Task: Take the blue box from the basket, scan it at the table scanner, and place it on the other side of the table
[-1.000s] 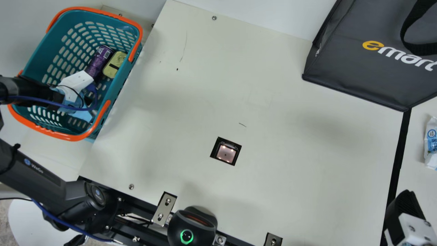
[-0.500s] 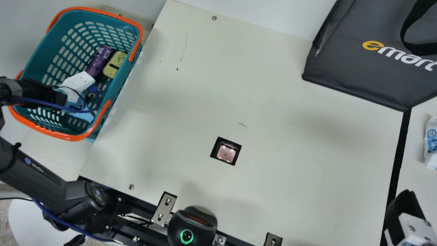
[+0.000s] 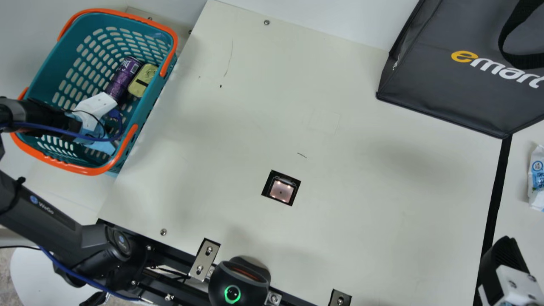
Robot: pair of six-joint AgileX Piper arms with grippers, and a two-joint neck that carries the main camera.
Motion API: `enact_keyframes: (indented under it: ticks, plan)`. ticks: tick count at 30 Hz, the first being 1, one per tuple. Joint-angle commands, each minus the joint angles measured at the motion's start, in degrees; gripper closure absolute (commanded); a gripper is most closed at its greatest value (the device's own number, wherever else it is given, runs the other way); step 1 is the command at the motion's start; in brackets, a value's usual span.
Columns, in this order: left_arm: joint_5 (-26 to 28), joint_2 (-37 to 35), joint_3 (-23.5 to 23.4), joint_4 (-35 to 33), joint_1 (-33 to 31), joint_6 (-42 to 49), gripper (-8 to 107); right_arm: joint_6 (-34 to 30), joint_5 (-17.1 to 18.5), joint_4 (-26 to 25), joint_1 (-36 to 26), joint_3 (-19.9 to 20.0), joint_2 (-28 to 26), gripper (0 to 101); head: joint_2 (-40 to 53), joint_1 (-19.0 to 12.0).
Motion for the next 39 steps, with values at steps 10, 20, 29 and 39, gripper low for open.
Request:
enact_keyframes:
  ticks: [10,20,29,39]
  plan:
    - [1.71,-0.86,-0.99,0.45,-0.57,-1.54,69,0.0,0.0,0.0,0.0,0.0,0.0,6,0.14,-1.48]
    - [0.02,-0.77,-0.69,0.49,-0.64,-0.92,107,0.0,0.0,0.0,0.0,0.0,0.0,6,0.14,-1.48]
    - [-1.29,-1.03,-0.4,0.81,-0.8,-0.78,80,0.0,0.0,0.0,0.0,0.0,0.0,6,0.14,-1.48]
    - [-0.83,-1.57,-0.54,1.32,-1.02,-1.3,47,0.0,-0.08,0.0,0.0,0.0,0.0,6,0.14,-1.48]
